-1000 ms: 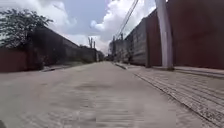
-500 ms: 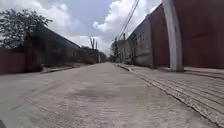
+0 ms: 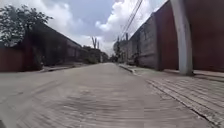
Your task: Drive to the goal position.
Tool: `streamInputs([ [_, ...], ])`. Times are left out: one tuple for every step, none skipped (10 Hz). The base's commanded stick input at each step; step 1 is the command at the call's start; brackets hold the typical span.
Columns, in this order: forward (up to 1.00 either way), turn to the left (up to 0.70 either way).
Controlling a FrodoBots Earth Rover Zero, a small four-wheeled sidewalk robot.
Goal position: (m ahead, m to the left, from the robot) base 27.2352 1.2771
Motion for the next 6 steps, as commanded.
streamInputs([
  [1.00,0.00],
  [1.00,0.00],
  [1.00,0.00],
  [1.00,0.00],
  [1.00,0.00],
  [1.00,0.00],
])
